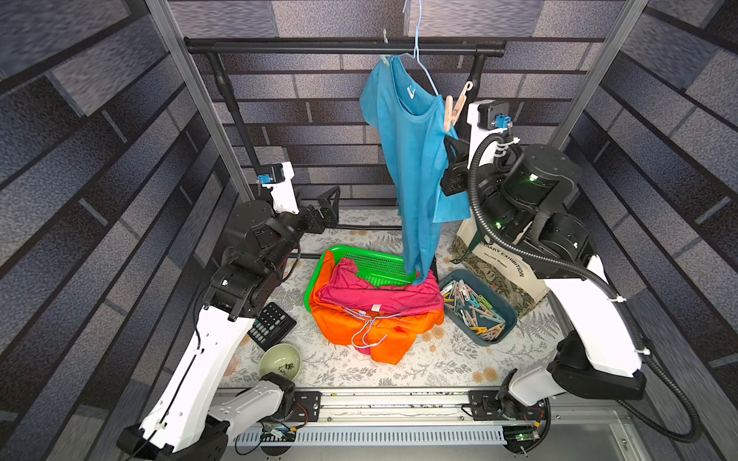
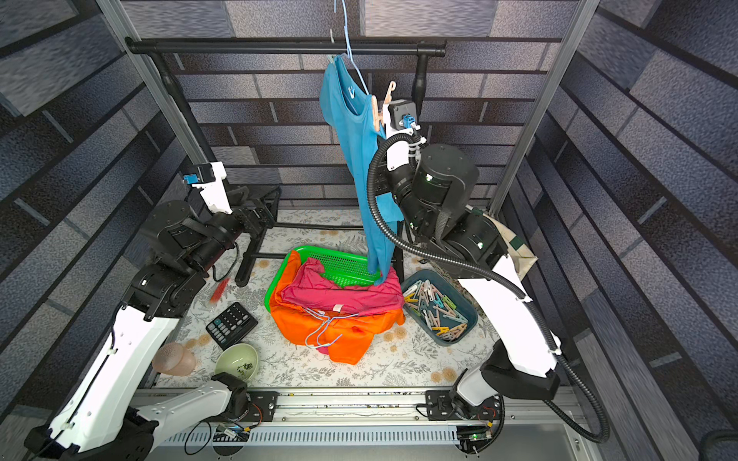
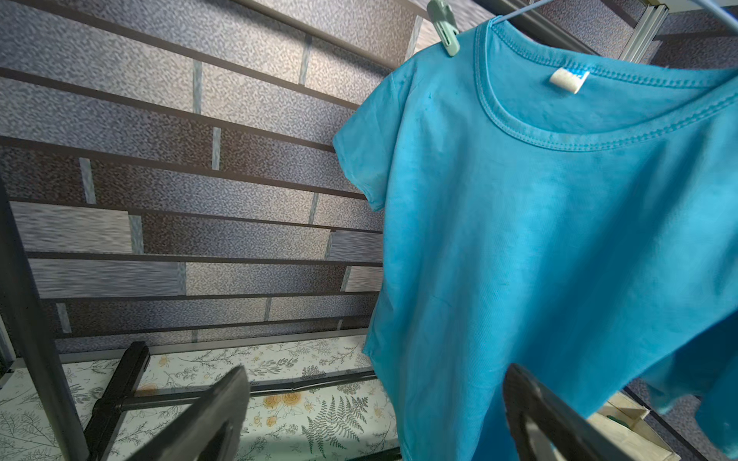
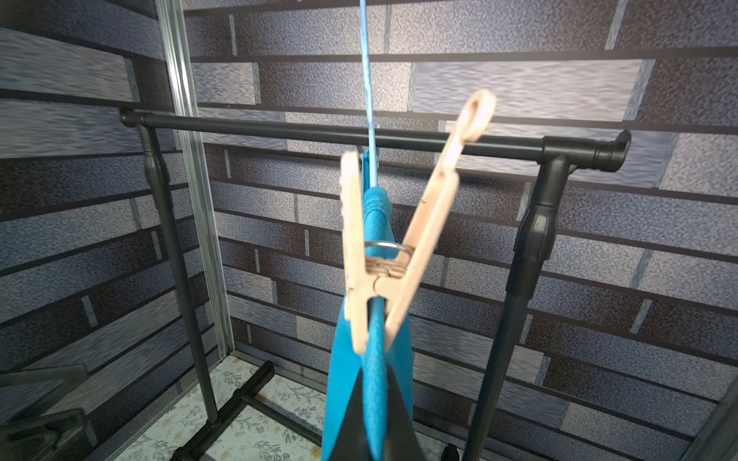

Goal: Use clothespins to secure the t-shirt on both sides of the hanger
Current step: Hang the hanger on the clothesline.

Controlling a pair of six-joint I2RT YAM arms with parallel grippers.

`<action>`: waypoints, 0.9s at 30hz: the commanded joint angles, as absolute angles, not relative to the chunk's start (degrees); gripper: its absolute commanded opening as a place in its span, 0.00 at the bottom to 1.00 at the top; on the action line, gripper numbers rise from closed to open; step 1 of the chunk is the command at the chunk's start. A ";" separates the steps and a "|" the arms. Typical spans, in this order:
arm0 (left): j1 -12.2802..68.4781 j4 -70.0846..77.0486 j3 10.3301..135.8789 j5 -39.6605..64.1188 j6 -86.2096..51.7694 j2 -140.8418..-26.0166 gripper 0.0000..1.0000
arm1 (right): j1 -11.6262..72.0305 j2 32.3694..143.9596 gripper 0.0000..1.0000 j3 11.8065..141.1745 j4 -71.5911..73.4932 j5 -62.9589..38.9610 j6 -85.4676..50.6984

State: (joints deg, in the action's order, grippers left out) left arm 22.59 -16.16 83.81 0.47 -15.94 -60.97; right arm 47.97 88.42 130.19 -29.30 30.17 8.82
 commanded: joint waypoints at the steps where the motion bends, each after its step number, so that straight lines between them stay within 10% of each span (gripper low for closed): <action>1: 22.46 -17.10 83.45 2.56 -16.63 -61.24 1.00 | 44.31 88.52 0.00 132.66 -28.54 29.38 5.80; 22: 28.99 -19.73 86.09 2.71 -13.18 -70.42 1.00 | 30.59 89.63 0.00 115.10 -27.32 12.76 -8.38; 27: 29.37 -19.93 84.67 2.43 -13.50 -72.78 1.00 | 29.38 85.48 0.44 105.59 -23.45 11.68 -10.08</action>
State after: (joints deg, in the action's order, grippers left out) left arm 29.06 -18.94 84.36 3.64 -14.98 -71.99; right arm 30.09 88.23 108.44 -25.93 12.93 -8.25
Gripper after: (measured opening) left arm 0.998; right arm 0.345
